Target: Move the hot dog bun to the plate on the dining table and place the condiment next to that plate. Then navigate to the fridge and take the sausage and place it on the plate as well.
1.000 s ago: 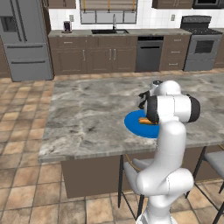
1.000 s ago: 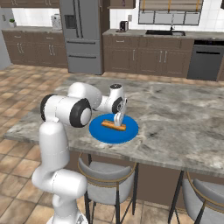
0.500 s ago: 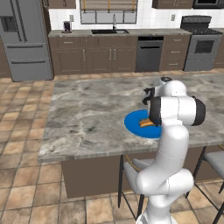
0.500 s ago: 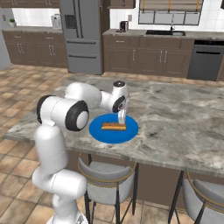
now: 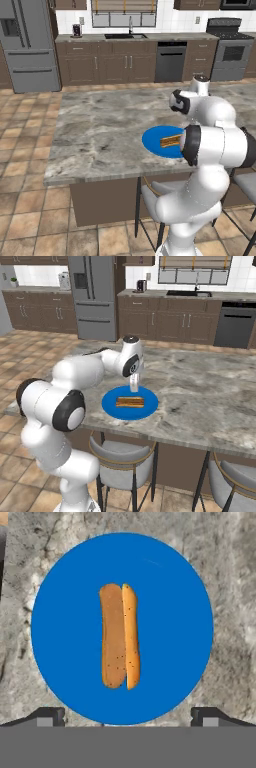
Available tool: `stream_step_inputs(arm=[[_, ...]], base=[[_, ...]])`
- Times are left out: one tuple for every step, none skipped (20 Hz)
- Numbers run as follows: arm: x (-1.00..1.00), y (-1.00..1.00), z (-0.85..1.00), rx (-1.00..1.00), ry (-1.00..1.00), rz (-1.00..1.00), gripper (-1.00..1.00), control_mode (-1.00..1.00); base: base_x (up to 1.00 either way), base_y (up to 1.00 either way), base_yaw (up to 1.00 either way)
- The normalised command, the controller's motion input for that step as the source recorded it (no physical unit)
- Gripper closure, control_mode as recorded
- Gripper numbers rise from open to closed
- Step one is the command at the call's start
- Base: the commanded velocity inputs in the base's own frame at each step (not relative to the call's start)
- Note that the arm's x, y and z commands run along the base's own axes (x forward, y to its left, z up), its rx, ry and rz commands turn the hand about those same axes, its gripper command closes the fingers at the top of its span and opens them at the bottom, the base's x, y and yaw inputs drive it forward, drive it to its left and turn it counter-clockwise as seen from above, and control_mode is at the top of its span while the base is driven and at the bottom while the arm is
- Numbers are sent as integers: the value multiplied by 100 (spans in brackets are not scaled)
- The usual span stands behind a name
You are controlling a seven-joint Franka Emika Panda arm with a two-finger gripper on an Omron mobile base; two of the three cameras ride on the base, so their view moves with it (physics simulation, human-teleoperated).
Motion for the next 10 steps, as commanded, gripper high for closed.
stream_step_inputs(arm=[[-86, 29, 39, 0, 0, 7, -100, -100], [-93, 34, 39, 0, 0, 9, -100, -100], [-87, 36, 41, 0, 0, 10, -100, -100], [-84, 33, 49, 0, -2, 10, -100, -100], [-78, 39, 49, 0, 0, 10, -100, -100], [-75, 38, 55, 0, -1, 11, -100, -100], [-71, 37, 59, 0, -2, 11, -100, -100], [-70, 39, 59, 0, -1, 11, -100, -100], [-61, 40, 63, -1, 0, 12, -100, -100], [-56, 35, 64, -1, 0, 13, -100, -100]], base=[[0, 0, 0], [0, 0, 0], [0, 0, 0], [0, 0, 0], [0, 0, 0], [0, 0, 0], [0, 0, 0], [0, 0, 0], [0, 0, 0], [0, 0, 0]])
